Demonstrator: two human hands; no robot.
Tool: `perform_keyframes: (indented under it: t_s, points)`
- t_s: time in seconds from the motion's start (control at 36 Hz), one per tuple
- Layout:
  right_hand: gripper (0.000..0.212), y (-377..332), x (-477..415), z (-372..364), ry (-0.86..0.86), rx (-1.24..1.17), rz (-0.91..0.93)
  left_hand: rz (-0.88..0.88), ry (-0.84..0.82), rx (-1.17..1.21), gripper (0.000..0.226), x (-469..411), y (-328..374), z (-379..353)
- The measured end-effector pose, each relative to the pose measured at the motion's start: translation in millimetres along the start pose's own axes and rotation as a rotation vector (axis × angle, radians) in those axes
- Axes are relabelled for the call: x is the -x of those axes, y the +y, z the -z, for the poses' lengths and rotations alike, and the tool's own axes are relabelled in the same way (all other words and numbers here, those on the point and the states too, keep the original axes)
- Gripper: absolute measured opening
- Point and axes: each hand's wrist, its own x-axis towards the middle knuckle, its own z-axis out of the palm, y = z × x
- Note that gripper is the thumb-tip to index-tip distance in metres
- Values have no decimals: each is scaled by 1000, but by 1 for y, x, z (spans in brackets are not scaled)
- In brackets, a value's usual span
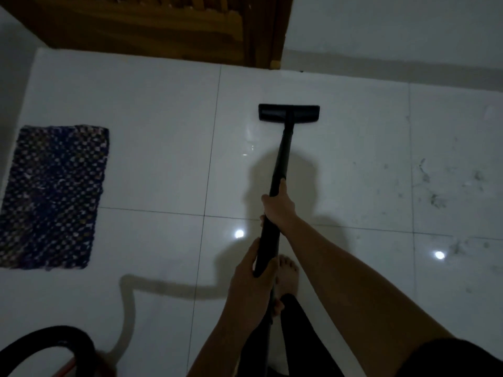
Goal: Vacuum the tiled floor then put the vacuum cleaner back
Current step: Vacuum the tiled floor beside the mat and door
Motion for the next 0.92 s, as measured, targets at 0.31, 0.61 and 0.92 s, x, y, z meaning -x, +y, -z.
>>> perform_keyframes:
  t_s: [0.31, 0.61, 0.92]
  points:
    - [76, 119, 101, -47, 23, -33, -32, -34, -25, -64, 41, 108, -106, 40]
    - [77, 206, 160, -36, 38, -23, -40, -3, -9, -158, 52, 173, -183, 18]
    - [79, 291, 201, 10, 116, 6, -66, -22, -159, -10, 39, 226, -243, -28]
